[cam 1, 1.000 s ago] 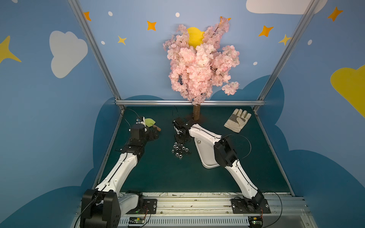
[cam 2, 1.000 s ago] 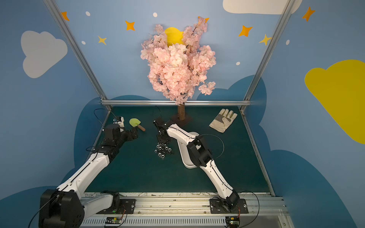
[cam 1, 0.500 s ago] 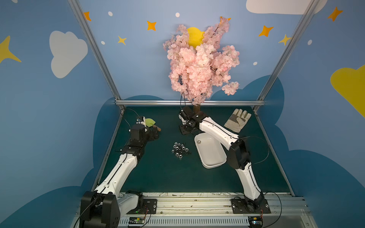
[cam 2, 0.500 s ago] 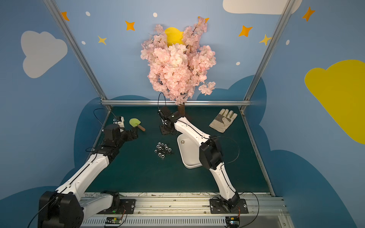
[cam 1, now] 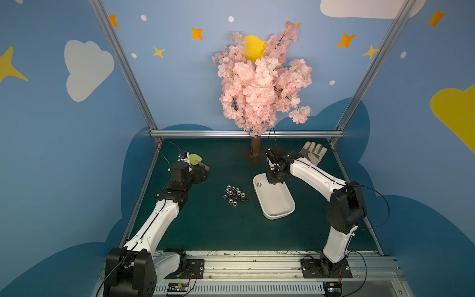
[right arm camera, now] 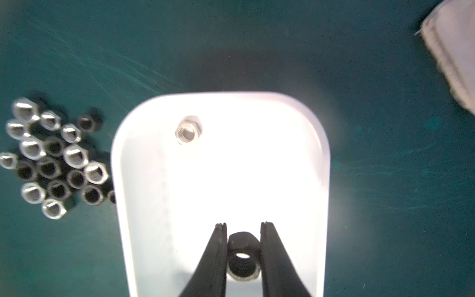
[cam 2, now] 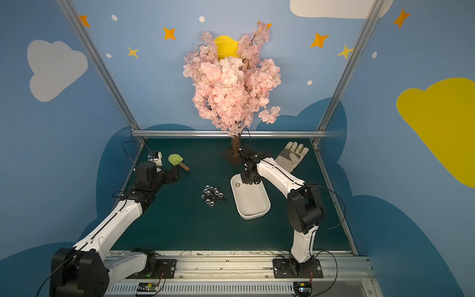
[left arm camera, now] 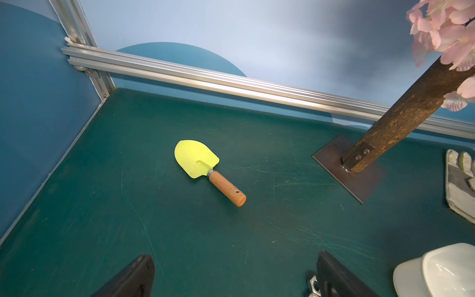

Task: Put the nuts on the desktop into the storage box
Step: Place the nut in the storage box.

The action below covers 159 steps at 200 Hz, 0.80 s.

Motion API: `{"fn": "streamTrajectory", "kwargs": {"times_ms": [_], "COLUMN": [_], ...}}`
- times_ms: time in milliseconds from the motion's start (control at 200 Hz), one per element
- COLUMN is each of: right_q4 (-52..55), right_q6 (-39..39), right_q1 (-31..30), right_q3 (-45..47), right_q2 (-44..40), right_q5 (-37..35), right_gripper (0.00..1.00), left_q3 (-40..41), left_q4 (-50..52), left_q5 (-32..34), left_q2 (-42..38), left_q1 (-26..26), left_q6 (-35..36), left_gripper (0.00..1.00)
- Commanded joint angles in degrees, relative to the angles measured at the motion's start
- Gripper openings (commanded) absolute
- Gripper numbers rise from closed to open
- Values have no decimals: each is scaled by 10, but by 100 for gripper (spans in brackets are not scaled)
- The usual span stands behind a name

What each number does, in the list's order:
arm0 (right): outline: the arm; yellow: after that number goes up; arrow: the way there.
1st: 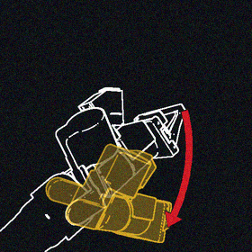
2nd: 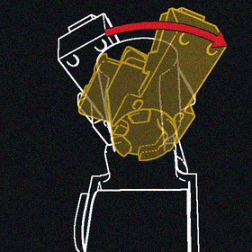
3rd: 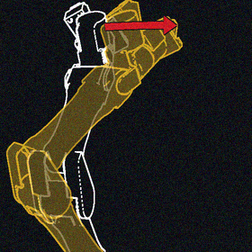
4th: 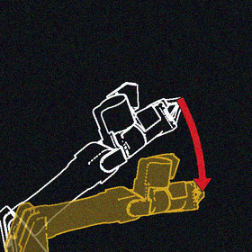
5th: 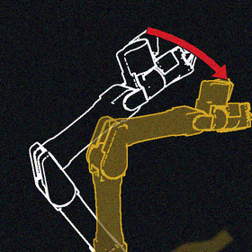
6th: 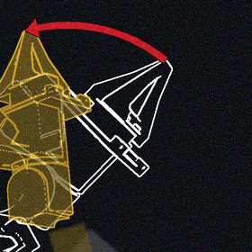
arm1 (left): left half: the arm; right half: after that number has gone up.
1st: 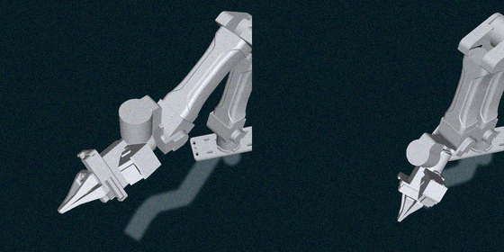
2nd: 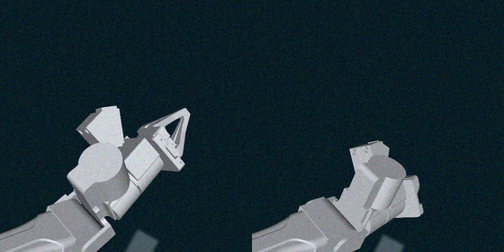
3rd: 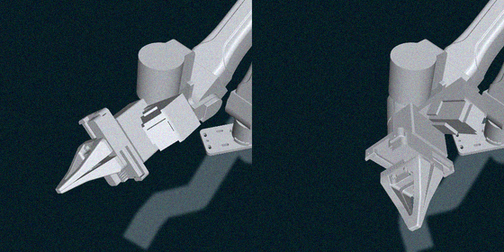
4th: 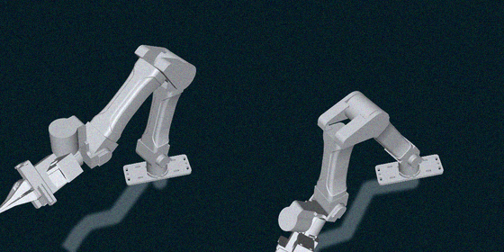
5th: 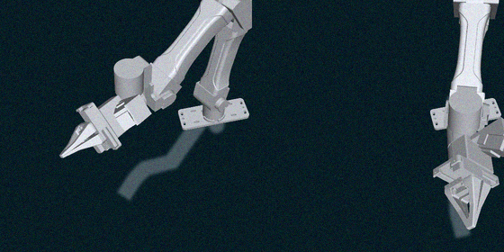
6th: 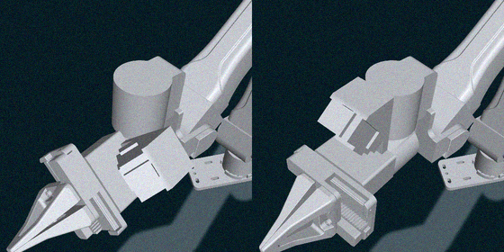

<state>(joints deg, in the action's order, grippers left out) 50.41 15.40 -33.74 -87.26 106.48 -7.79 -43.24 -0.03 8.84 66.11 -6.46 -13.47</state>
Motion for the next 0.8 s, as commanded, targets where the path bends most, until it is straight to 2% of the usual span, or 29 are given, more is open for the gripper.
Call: {"fn": "streamTrajectory", "kwargs": {"times_ms": [0,421,561,716,791], "right_q4": [-29,-23,-24,-33,-42], "right_q6": [-7,-32,-32,-51,-79], "right_q1": [-1,-2,-14,-59,-81], "right_q3": [1,-98,-90,-95,-113], "right_q2": [18,140,100,33,26], "right_q5": [9,-2,4,-14,26], "right_gripper": [11,12,21,35,41], "left_q3": [3,2,3,3,4], "left_q4": [-6,-1,-2,-2,-3], "left_q5": [-2,2,4,1,0], "left_q2": [1,0,-2,2,2], "left_q1": [-2,-2,-1,-2,-1], "left_q6": [1,6,6,1,-3], "left_gripper": [100,100,100,100,100]}}
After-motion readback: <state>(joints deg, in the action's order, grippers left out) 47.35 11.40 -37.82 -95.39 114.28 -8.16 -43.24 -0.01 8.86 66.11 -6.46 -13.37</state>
